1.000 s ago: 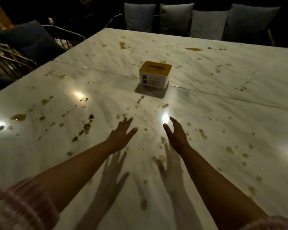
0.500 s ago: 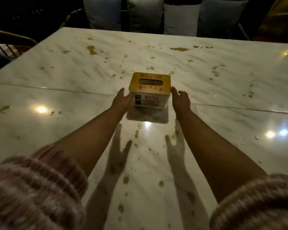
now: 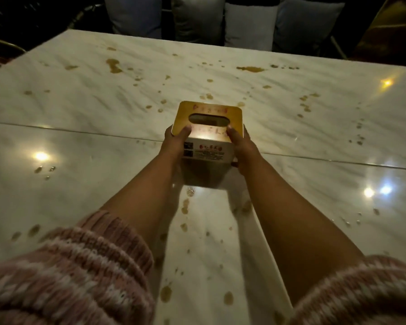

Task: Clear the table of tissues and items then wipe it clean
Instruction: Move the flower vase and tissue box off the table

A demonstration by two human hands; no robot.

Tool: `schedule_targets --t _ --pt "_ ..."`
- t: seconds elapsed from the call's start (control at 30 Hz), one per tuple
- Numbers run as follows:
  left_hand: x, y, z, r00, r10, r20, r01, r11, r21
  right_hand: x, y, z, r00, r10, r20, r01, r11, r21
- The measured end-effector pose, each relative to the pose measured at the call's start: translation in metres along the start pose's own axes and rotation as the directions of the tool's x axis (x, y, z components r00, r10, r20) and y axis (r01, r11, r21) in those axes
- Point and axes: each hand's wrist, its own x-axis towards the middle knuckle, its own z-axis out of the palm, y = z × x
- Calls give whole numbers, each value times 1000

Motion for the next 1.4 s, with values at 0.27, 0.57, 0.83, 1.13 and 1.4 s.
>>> schedule_targets --t 0.27,0.57,0.83,1.13,1.4 --pt "-94 21 -24 1000 18 21 -20 993 118 -114 -12 3 996 91 5 -91 991 101" --pt "-260 61 -34 964 81 252 -111 988 106 -302 -40 -33 994 -65 -88 76 989 123" --pt "-413 21 48 932 24 363 -64 993 99 -451 -7 -148 975 -113 -193 121 992 31" --pt "-576 -44 195 836 -21 548 -45 993 107 -624 39 -321 918 -103 -382 138 988 65" --pt "-684 -87 325 664 -72 744 -102 977 185 -742 81 -454 815 -25 -579 120 985 125"
